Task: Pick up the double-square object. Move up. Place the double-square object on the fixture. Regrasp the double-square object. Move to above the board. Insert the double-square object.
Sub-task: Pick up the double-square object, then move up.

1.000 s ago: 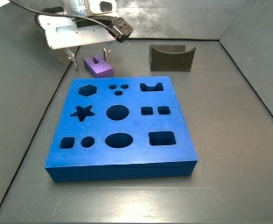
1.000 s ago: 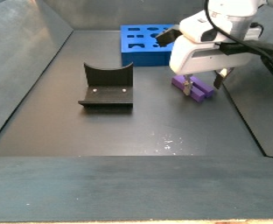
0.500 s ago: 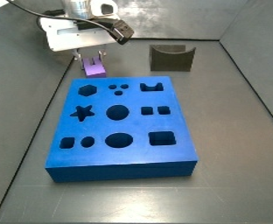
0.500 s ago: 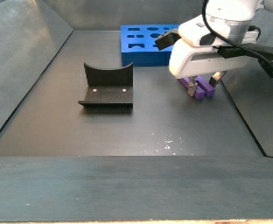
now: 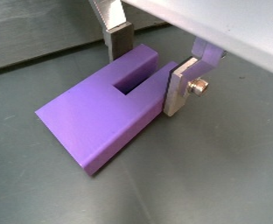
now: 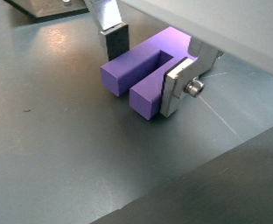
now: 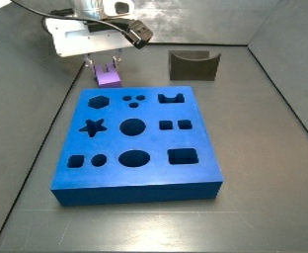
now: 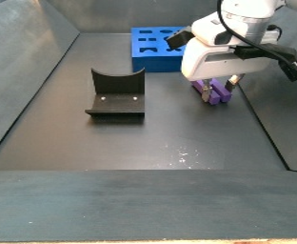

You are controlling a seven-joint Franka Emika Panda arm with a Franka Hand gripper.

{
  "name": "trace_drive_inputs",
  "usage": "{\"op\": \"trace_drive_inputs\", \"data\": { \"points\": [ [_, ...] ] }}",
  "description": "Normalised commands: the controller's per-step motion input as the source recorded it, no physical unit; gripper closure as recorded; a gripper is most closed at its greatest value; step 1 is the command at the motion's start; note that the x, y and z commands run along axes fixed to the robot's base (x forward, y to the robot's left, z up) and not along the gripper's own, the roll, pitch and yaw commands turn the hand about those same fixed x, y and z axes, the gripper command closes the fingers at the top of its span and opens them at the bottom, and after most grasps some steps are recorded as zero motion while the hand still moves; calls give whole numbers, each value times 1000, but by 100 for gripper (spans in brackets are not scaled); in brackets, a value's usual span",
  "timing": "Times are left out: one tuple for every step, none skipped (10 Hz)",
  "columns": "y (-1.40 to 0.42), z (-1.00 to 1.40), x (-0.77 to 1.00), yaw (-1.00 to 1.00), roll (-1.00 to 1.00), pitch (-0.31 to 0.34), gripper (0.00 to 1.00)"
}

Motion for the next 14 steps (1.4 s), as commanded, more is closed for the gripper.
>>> {"op": "trace_drive_inputs", "data": {
  "points": [
    [0, 0, 0, 0, 0, 0, 100],
    [0, 0, 0, 0, 0, 0, 100],
    [0, 0, 0, 0, 0, 0, 100],
    [0, 0, 0, 0, 0, 0, 100],
    [0, 0, 0, 0, 0, 0, 100],
    [0, 1000, 0, 0, 0, 0, 100],
    [-24, 1000, -45, 33, -3, 14, 100],
    [-30, 986, -74, 34, -9, 48, 100],
    [-27, 906, -50, 31, -14, 67, 100],
    [-22, 816, -30, 29, -17, 75, 100],
    [-19, 679, -24, 26, -19, 71, 100],
    [-17, 569, -23, 25, -19, 61, 100],
    [-18, 454, -22, 24, -20, 53, 100],
    [-19, 300, -24, 24, -22, 48, 100]
  ]
}}
